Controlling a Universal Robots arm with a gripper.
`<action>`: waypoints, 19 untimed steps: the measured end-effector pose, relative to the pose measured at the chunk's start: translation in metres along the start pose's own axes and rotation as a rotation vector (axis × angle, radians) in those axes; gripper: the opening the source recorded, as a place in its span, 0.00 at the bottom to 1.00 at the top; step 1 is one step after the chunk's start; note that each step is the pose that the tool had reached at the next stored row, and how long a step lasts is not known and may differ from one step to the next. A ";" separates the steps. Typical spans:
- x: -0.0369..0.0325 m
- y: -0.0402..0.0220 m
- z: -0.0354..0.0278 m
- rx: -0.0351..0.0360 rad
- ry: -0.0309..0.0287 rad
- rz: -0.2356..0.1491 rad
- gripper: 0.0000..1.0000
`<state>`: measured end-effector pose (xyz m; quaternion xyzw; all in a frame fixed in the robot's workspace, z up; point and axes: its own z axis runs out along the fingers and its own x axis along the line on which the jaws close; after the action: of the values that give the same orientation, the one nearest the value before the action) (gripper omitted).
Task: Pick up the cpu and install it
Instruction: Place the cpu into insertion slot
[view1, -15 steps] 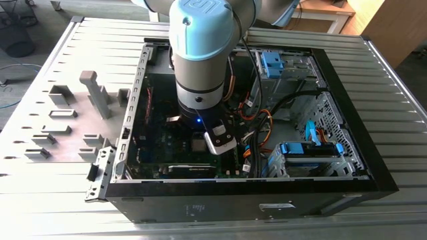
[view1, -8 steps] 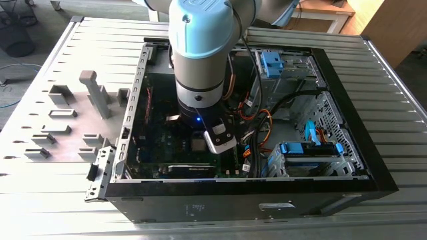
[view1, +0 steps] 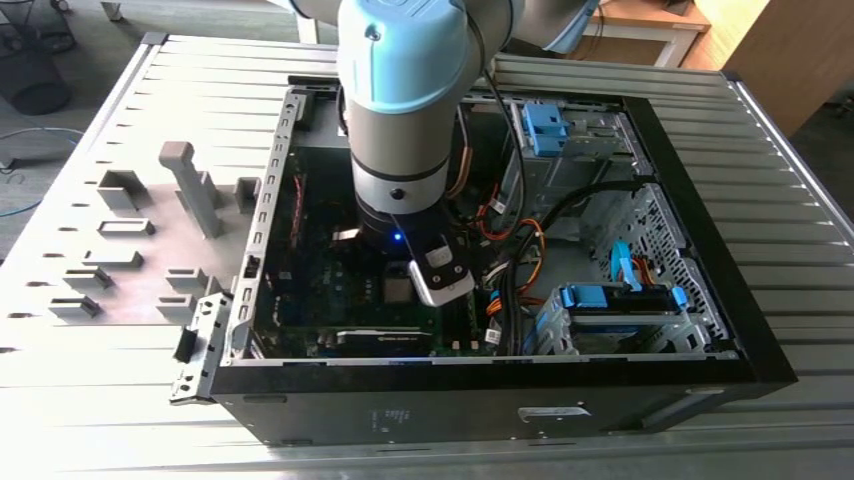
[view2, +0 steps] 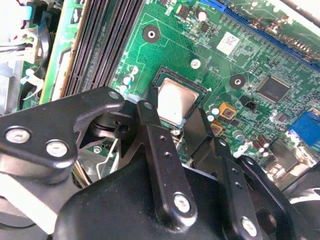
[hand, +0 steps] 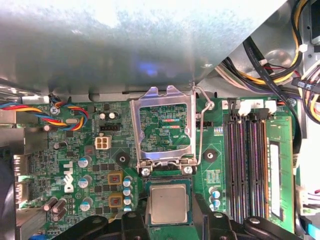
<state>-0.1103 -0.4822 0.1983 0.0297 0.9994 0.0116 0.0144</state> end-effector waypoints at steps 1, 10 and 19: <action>0.0000 0.0000 -0.0002 0.0001 0.0000 0.000 0.46; 0.0000 0.0000 -0.0014 0.0000 0.0000 0.000 0.11; 0.0016 -0.0001 -0.0012 0.0002 0.0000 0.000 0.11</action>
<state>-0.1119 -0.4822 0.1995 0.0297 0.9994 0.0115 0.0144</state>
